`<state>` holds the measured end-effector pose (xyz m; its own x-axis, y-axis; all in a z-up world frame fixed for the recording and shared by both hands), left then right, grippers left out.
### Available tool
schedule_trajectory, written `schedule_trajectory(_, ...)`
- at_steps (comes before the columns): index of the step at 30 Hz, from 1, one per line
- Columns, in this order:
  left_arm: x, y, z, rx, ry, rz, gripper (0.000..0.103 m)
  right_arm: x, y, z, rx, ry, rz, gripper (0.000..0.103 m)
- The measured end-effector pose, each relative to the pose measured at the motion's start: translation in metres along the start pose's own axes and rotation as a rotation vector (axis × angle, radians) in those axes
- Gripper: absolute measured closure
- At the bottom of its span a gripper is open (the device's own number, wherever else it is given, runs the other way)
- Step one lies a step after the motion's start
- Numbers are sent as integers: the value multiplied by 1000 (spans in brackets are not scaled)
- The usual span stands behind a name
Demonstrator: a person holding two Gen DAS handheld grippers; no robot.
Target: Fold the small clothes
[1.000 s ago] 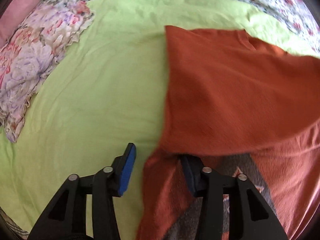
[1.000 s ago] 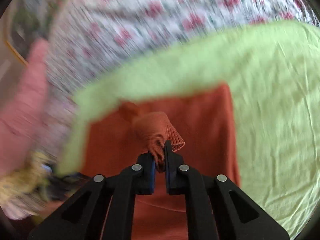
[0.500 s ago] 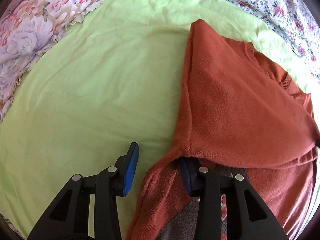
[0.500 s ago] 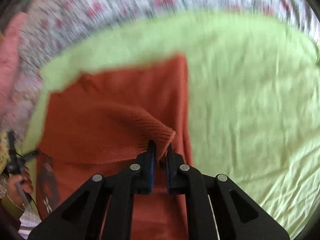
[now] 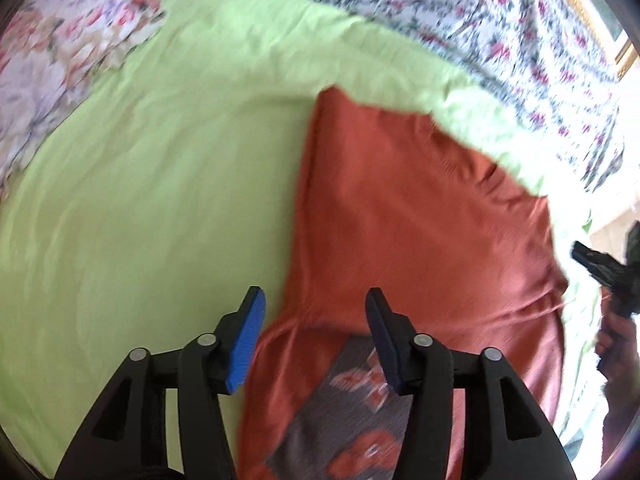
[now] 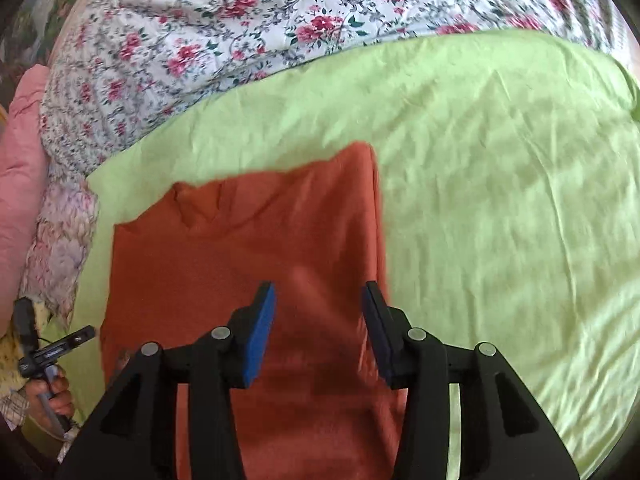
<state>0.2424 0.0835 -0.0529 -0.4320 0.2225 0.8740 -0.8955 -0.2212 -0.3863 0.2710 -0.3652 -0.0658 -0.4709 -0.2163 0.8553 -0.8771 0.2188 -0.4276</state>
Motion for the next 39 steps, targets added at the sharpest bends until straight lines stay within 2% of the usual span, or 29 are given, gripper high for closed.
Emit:
schedule_trajectory(1,-1,-8,1,1,0,10,48,-10,-13,1,5,-3,0,57)
schedule_trajectory(4,-18,-38,6,-20,-36,29,35,-35,-46,-11,49,-24,-20,55)
schedule_trajectory(5,-24,-44,3,-21,-53,28,34,-46,-59,-19,99,-20,-33,54)
schedule_trajectory(7,-47,-60,-4,8,-75,-5,34,-65,-76,-34,205,-18,-52,44)
schedule_trajectory(10,-76,-76,-8,40,-67,-54,34,-105,-95,-53,342,-35,-124,43)
schedule_trajectory(13,-93,-88,3,23,-59,-65,34,-142,-96,-59,453,8,-227,43)
schedule_trajectory(14,-98,-91,9,-1,-72,-64,37,-153,-91,-60,483,9,-272,48)
schedule_trajectory(15,-103,-92,15,-34,-88,-58,57,-157,-89,-60,500,16,-289,75)
schedule_trajectory(16,-105,-93,21,-63,-88,-52,71,-160,-86,-62,532,37,-296,96)
schedule_trajectory(17,-105,-93,28,-90,-81,-46,86,-157,-86,-63,525,24,-291,96)
schedule_trajectory(18,-101,-93,35,-119,-109,-18,89,-152,-88,-65,516,23,-260,96)
schedule_trajectory(20,-95,-91,42,-159,-152,31,90,-130,-98,-66,477,16,-137,97)
schedule_trajectory(22,-100,-89,42,-154,-179,33,90,-123,-99,-62,422,22,-77,97)
schedule_trajectory(25,-105,-89,43,-149,-197,27,83,-152,-80,-50,381,71,-165,95)
schedule_trajectory(28,-93,-89,49,-154,-194,32,76,-132,-82,-55,329,57,-105,79)
schedule_trajectory(30,-80,-80,47,-140,-177,24,63,-106,-78,-63,314,23,-62,67)
schedule_trajectory(31,-74,-74,46,-134,-168,25,63,-90,-73,-67,317,10,-41,64)
schedule_trajectory(35,-42,-30,36,-102,-122,2,57,-36,-34,-74,293,-55,-33,63)
schedule_trajectory(39,-12,43,17,-82,-100,-59,54,0,29,-66,222,-96,-76,62)
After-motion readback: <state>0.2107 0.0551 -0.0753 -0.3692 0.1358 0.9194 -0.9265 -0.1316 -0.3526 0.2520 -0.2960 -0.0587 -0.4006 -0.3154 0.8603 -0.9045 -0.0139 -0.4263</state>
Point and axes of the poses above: each gripper's, at about its wrist camera, not at the fingertips, and x roughly against the way its jaws point, z to its right, y to its underside, the point moved 5 cm from there along -x, roughly the way its jaws point, and after that the axes turned 3 degrees about x, right-handed, at the moved point
